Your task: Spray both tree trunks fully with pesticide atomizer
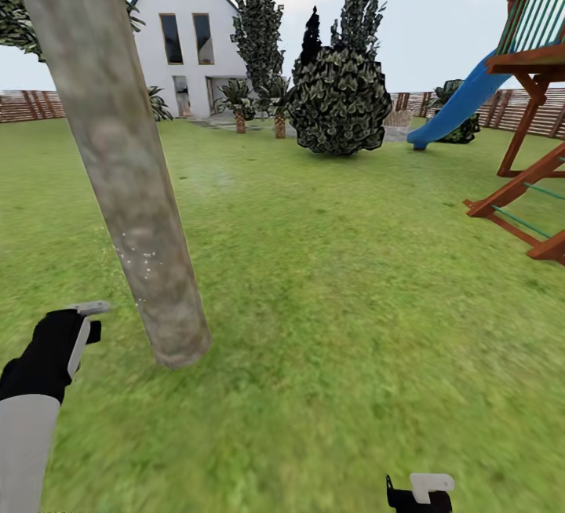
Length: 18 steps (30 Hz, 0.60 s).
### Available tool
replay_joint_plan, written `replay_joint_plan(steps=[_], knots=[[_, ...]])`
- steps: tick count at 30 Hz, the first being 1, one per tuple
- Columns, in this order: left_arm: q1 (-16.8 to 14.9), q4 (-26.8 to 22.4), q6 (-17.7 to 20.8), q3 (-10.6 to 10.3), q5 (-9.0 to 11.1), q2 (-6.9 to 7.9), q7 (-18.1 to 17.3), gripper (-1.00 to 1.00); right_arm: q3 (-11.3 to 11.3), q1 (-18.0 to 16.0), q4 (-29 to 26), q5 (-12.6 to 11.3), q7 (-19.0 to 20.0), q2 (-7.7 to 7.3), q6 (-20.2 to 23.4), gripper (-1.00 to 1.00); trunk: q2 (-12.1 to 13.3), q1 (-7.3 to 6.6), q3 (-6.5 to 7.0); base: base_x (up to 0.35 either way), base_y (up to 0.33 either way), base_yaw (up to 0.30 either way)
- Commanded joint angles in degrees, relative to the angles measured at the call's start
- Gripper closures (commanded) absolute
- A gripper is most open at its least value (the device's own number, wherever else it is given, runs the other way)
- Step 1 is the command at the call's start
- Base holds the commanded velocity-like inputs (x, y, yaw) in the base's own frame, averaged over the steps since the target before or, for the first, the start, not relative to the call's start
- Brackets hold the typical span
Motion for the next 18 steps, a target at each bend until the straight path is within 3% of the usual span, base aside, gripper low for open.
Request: replay_joint_plan(steps=[1,4,5,7,14,18], knots=[[-0.03,-0.09,0.24,0.06,-0.93,-0.84,-0.17,1.00,0.51,-0.02,0.00,-0.41,-0.17,-0.01,-0.12,-1.00,-0.02,-0.01,-0.05,0.009,0.002,0.020],[0.08,0.05,-1.87,0.08,-0.94,-2.85,0.10,1.00,0.51,-0.02,0.07,-0.43,-0.22,-0.07,-0.20,-1.00,-0.02,-0.01,-0.05,0.003,-0.088,0.006],[1.97,0.47,-6.27,0.03,-1.11,-4.05,0.46,1.00,0.51,-0.02,0.08,-0.46,-0.30,-0.15,-0.21,-1.00,-0.02,-0.01,-0.05,0.000,-0.244,0.001],[3.03,0.38,-8.30,0.00,-1.24,-4.68,0.45,1.00,0.51,-0.02,0.07,-0.47,-0.32,-0.18,-0.23,-1.00,-0.02,-0.01,-0.05,0.000,-0.259,0.000],[6.05,1.39,-9.29,0.34,-1.53,-4.87,0.52,1.00,0.51,-0.02,0.00,-0.48,-0.32,-0.10,-0.30,-1.00,-0.02,-0.01,-0.05,0.121,-0.235,0.000],[7.57,1.34,-12.36,0.12,-1.27,-5.05,0.36,1.00,0.51,-0.02,0.00,-0.48,-0.32,-0.10,-0.30,-1.00,-0.02,-0.01,-0.05,0.171,-0.208,0.000]])
